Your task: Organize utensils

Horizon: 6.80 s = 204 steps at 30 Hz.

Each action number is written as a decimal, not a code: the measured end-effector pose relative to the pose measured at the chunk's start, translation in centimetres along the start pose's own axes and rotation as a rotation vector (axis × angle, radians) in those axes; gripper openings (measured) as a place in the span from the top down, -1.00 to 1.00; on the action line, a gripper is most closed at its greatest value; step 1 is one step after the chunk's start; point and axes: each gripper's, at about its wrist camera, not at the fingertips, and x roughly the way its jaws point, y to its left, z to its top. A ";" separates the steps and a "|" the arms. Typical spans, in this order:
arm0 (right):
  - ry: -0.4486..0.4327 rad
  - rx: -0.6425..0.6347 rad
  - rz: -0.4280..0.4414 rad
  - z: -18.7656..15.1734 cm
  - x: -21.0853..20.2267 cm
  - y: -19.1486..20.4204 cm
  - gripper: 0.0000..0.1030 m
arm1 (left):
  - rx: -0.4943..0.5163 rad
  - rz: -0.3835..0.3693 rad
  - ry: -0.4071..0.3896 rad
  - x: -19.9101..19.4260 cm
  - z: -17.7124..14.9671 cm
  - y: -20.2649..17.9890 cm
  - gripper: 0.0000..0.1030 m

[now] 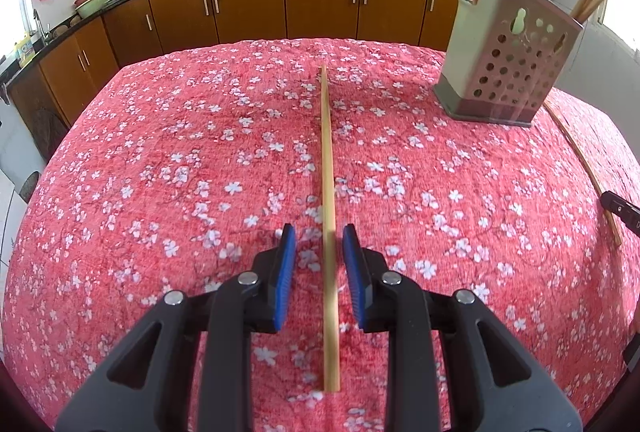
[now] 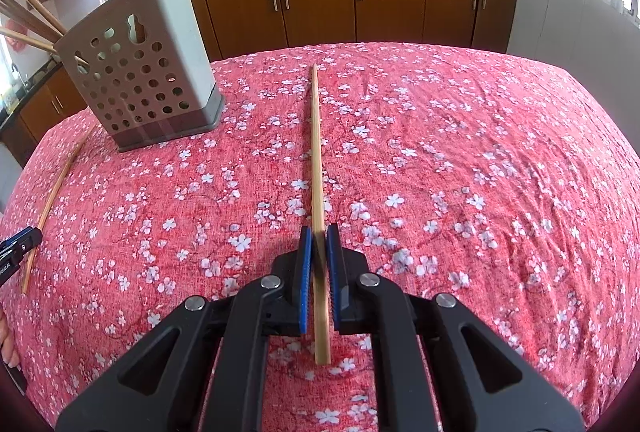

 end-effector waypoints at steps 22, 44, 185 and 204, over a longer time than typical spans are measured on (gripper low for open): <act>-0.296 0.039 0.035 2.9 -10.5 -2.3 0.85 | -0.024 -0.053 -0.204 -8.7 2.8 0.5 0.85; -0.030 -0.031 0.124 -2.4 -5.1 0.4 0.28 | -0.082 -0.095 -0.309 -12.1 4.3 0.6 0.85; -0.476 -0.123 0.010 -9.4 -19.1 5.5 -0.97 | 0.013 0.030 -0.521 -19.1 -8.9 -5.5 -0.92; -0.473 -0.112 0.014 -9.2 -19.1 5.2 -0.97 | 0.014 0.031 -0.521 -19.1 -8.9 -5.5 -0.92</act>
